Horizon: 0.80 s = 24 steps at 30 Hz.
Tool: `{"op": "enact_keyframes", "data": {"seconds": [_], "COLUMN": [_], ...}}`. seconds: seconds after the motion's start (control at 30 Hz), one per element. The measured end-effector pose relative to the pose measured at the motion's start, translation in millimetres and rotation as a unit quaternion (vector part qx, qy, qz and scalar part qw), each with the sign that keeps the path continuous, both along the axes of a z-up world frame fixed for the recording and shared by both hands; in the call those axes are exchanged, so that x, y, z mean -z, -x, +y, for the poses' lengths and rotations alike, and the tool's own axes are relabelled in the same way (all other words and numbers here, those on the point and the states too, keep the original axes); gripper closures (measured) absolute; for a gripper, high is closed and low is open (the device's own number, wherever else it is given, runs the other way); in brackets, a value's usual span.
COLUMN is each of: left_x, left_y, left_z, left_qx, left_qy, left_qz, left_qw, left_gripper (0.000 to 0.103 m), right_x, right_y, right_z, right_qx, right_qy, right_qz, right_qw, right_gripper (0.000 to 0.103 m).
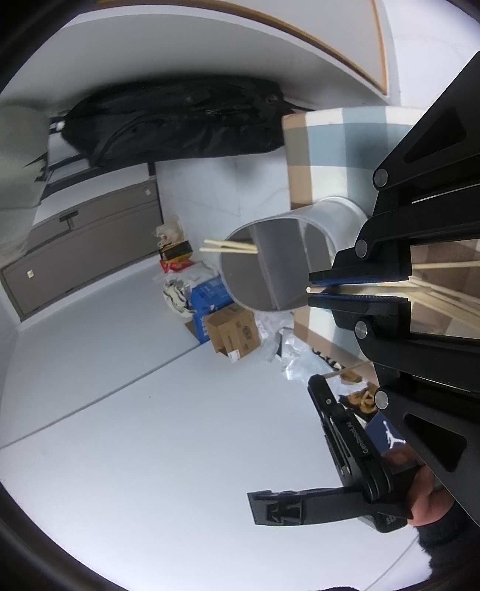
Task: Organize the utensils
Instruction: 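Carry both chopsticks over the white holder and release them inside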
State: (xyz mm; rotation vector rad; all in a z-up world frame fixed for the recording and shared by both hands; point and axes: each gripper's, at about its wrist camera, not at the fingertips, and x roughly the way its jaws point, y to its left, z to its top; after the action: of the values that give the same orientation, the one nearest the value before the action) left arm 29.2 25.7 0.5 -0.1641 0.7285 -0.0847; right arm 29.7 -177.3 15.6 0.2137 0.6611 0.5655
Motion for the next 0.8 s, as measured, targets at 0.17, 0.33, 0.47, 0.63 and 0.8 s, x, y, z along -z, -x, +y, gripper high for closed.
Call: {"op": "enact_keyframes", "data": {"seconds": [0.17, 0.33, 0.47, 0.63, 0.8], "left_x": [-22.2, -50.1, -75.0, -104.4, -127.6], "left_y": [4.2, 6.7, 4.1, -4.8, -22.4], "left_z": [-5.8, -10.2, -14.4, -18.8, -25.4], "left_qx": [0.016, 0.037, 0.046, 0.052, 0.064], "left_qy": [-0.001, -0.001, -0.003, -0.004, -0.009], "left_qz": [-0.022, -0.050, -0.067, -0.093, -0.118], "left_qw": [0.9996, 0.9981, 0.9967, 0.9943, 0.9909], "left_gripper": [0.101, 0.101, 0.101, 0.101, 0.101], "right_x": [-24.4, -48.5, -66.0, -86.6, -105.3], "right_y": [0.1, -4.5, -13.0, -32.5, -54.4], "right_z": [1.4, 1.3, 2.8, 3.9, 0.3], "right_qx": [0.001, 0.003, 0.006, 0.012, 0.021], "right_qy": [-0.002, 0.000, 0.004, 0.009, 0.004], "right_qz": [-0.025, -0.046, -0.060, -0.071, -0.082], "right_qw": [1.000, 0.999, 0.998, 0.997, 0.996], "right_gripper": [0.099, 0.099, 0.099, 0.099, 0.099]}}
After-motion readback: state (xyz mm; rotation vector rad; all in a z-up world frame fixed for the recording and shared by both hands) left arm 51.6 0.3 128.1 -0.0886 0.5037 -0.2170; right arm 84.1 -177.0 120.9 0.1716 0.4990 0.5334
